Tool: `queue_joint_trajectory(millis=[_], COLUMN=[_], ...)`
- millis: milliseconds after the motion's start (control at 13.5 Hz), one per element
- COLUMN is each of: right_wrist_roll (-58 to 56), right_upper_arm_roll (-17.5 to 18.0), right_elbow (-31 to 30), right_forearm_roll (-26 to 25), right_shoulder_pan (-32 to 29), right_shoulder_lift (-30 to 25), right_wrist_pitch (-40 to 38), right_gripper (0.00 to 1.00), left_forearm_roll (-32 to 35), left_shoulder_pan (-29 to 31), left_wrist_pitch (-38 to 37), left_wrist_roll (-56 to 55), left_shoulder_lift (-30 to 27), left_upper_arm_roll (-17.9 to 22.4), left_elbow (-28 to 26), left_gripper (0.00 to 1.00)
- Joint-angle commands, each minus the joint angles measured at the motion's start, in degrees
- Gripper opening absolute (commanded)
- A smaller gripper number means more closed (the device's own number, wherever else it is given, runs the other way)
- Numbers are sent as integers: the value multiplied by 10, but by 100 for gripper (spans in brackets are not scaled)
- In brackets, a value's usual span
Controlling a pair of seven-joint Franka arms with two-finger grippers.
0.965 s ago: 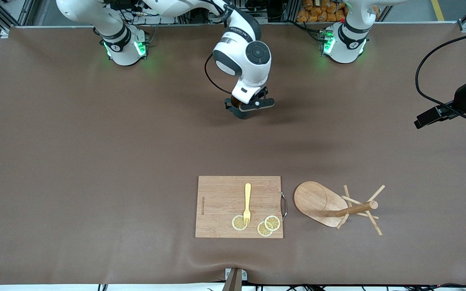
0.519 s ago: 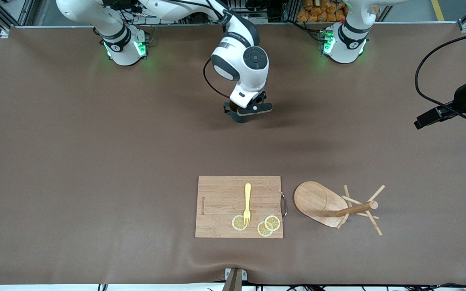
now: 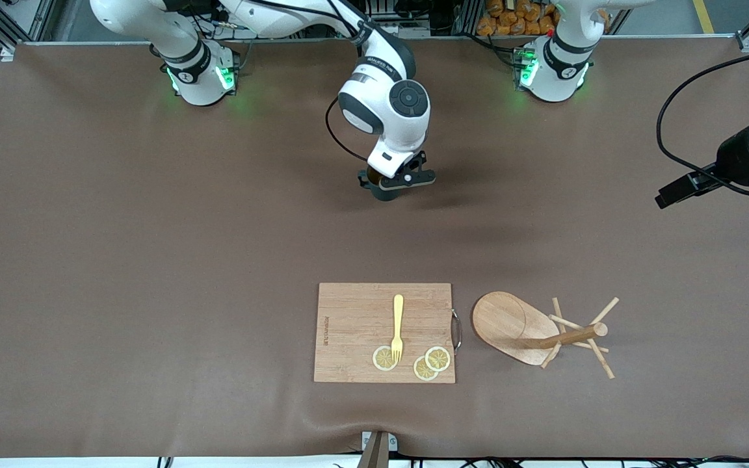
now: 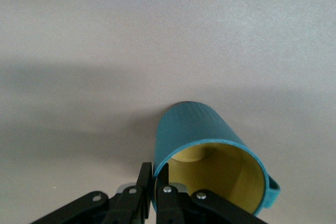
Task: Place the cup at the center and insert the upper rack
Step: 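Carry the cup to the table center and lower it with the right gripper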
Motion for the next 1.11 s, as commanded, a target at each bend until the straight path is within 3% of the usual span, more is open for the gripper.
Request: queue_joint_trajectory(millis=[0, 148, 371, 445, 519, 1039], right_wrist_roll=[10, 9, 6, 5, 3, -54], right_upper_arm_roll=[7, 7, 9, 9, 9, 10], right_elbow=[4, 4, 6, 8, 8, 11], right_forearm_roll=[-14, -14, -8, -8, -9, -6], right_shoulder_pan=[-7, -12, -25, -26, -26, -93], right_shoulder_lift=[3, 3, -10, -22, -30, -157], right_wrist_pitch=[11, 13, 5, 0, -3, -152], right_gripper=[22, 33, 72, 95, 100, 100], left_forearm_roll=[-9, -9, -9, -9, -9, -9], left_shoulder_pan=[1, 1, -11, -13, -14, -35], left_wrist_pitch=[1, 1, 1, 1, 1, 1], left_wrist_roll=[-12, -32, -42, -55, -68, -108], left_shoulder_lift=[-1, -2, -2, -2, -2, 0], left_upper_arm_roll=[-8, -8, -8, -8, -8, -12], left_elbow=[2, 2, 2, 2, 2, 2], left_gripper=[100, 100, 100, 100, 100, 100])
